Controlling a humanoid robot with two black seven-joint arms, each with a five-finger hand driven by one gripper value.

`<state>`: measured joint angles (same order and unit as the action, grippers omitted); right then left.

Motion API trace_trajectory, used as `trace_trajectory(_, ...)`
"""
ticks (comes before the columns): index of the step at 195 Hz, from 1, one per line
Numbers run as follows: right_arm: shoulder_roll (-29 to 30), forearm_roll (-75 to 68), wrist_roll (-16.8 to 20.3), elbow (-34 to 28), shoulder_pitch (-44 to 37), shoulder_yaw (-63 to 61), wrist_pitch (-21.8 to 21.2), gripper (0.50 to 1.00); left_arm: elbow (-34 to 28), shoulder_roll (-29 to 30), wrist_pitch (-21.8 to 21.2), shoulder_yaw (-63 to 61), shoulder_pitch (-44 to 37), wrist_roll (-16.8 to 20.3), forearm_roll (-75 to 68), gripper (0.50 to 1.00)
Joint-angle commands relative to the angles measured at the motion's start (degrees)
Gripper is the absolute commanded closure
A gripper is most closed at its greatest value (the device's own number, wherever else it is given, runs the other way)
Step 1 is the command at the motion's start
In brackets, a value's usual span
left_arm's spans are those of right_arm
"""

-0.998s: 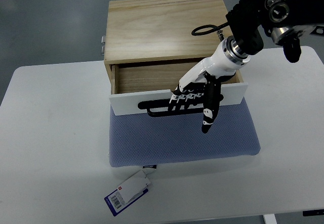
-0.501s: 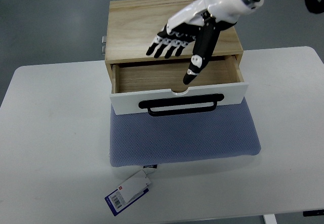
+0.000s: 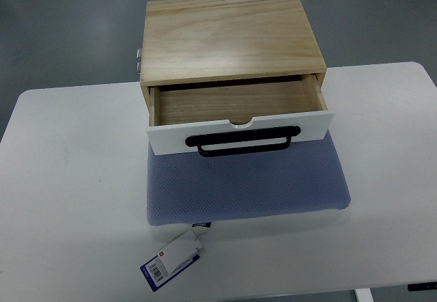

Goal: Open wood drawer with right hand

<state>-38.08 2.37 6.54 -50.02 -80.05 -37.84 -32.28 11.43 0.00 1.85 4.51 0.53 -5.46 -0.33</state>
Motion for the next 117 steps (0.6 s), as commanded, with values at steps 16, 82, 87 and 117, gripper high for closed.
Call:
trace_trajectory(16,11.19,-2.37,-8.39,15.75,9.82,-16.21,3.62,0.56,0.79,0.0,0.0,-0.03,-0.01,-0.07,-0.02,0.5)
trace_trajectory(82,23.49,-12.21,-14.45,37.46,18.97,-29.13,4.24,0.556,2.46,0.0,0.0,-0.03,-0.01,0.01,-0.02,0.5)
trace_trajectory(87,24.19,-13.18,-14.45,37.46,20.54,-29.13,4.24,0.556,2.46,0.0,0.0,0.05,-0.01,-0.07,-0.02,0.5)
trace_trajectory(117,27.01,-13.79,-14.45,37.46,23.54,-29.22,4.15,0.556,2.37,0.0,0.0,-0.03,-0.01,0.01,0.07,0.5)
